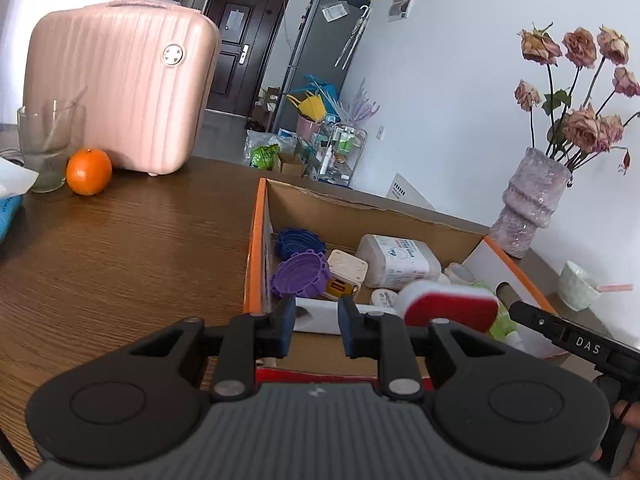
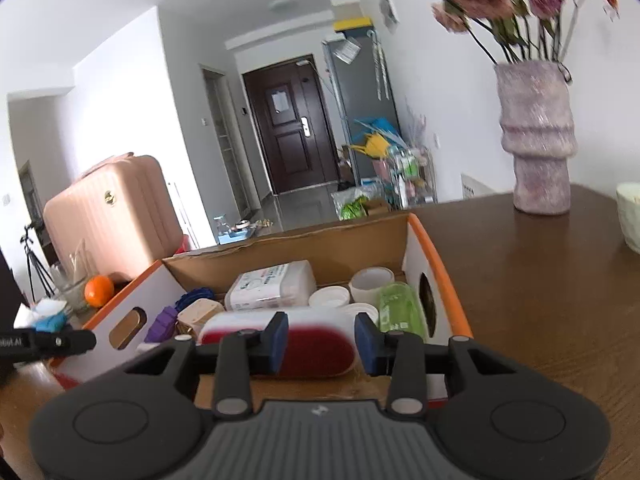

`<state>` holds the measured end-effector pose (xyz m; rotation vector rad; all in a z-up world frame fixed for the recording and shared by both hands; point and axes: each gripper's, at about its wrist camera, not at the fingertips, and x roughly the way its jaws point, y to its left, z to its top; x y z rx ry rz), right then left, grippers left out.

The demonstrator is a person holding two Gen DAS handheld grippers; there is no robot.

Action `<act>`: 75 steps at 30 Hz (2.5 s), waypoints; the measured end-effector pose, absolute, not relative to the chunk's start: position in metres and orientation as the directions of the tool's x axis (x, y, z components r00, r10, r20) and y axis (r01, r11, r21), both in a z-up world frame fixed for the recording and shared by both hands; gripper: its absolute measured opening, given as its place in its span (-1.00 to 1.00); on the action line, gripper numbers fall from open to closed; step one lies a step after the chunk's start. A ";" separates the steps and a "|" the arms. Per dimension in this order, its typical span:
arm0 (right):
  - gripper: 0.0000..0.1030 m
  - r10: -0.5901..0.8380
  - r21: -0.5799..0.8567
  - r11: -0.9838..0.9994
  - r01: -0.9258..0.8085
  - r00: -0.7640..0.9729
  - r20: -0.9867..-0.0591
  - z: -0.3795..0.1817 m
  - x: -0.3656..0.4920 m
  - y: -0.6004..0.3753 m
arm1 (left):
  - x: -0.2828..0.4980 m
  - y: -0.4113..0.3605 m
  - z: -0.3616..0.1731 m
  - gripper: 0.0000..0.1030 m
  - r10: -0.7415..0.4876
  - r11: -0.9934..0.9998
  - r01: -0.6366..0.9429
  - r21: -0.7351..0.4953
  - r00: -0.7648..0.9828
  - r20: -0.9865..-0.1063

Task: Organize rigid objects

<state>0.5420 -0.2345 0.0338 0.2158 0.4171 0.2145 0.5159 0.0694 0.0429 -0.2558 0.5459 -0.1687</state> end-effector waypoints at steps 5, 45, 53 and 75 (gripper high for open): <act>-0.27 0.242 0.217 0.961 -0.174 0.906 -0.347 0.037 0.537 -0.233 | 0.511 0.064 0.046 -0.52 -0.201 0.966 0.090 -0.241 0.849 -0.488; 1.00 0.239 -0.021 0.967 -0.253 0.935 -0.261 0.046 0.150 -0.229 | 0.096 0.025 0.038 1.00 0.069 0.995 -0.050 0.092 0.975 -0.210; 1.00 0.161 0.006 0.987 -0.163 0.969 -0.190 0.043 0.054 -0.228 | 0.031 0.033 0.027 1.00 0.040 0.999 -0.039 0.008 0.969 -0.243; 1.00 0.158 0.042 0.987 -0.153 0.972 -0.174 0.040 0.025 -0.221 | 0.017 0.024 0.043 1.00 0.007 0.999 0.000 0.033 0.983 -0.185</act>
